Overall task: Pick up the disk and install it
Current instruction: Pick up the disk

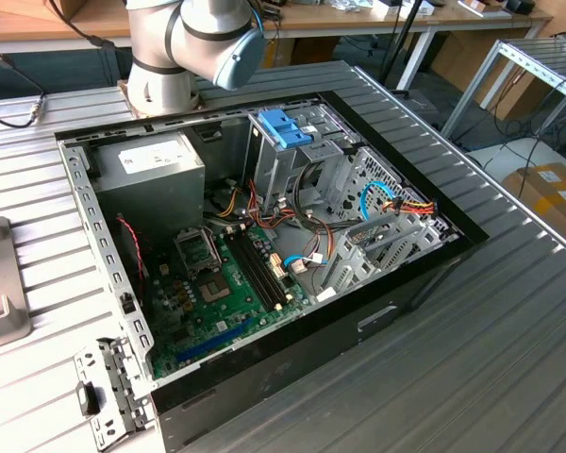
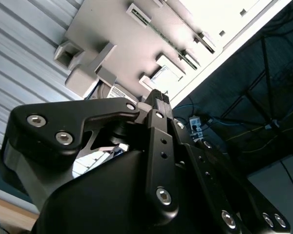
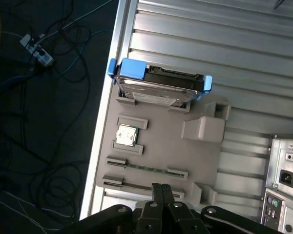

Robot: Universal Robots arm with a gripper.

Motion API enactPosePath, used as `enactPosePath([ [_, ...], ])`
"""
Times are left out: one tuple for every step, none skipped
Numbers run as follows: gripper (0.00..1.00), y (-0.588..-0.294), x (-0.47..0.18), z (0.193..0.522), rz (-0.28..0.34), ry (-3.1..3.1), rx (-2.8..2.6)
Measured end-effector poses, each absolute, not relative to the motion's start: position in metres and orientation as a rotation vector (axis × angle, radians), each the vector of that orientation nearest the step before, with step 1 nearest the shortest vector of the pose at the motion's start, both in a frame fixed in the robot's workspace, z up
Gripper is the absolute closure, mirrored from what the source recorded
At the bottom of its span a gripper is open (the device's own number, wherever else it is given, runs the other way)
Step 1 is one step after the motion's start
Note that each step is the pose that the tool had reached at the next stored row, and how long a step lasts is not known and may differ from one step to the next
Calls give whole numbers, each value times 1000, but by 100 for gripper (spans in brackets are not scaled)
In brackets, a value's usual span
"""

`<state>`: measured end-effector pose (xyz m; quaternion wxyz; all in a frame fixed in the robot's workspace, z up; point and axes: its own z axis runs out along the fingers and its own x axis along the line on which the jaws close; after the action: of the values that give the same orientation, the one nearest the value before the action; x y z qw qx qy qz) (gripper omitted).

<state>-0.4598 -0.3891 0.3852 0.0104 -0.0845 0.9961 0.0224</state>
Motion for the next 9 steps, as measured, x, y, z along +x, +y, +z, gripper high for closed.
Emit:
enactPosePath([
  [90, -389, -460, 385, 70, 3108, -279],
  [90, -389, -460, 385, 70, 3107, -294],
  [90, -389, -460, 385, 70, 3106, -304],
  [90, -389, -460, 385, 71, 3105, -312],
  [90, -389, -460, 385, 71, 3104, -329],
  [90, -389, -460, 385, 71, 3102, -344],
  [90, -389, -460, 385, 71, 3101, -361],
  [90, -389, -460, 385, 71, 3099, -376],
  [90, -389, -460, 385, 71, 3098, -386],
])
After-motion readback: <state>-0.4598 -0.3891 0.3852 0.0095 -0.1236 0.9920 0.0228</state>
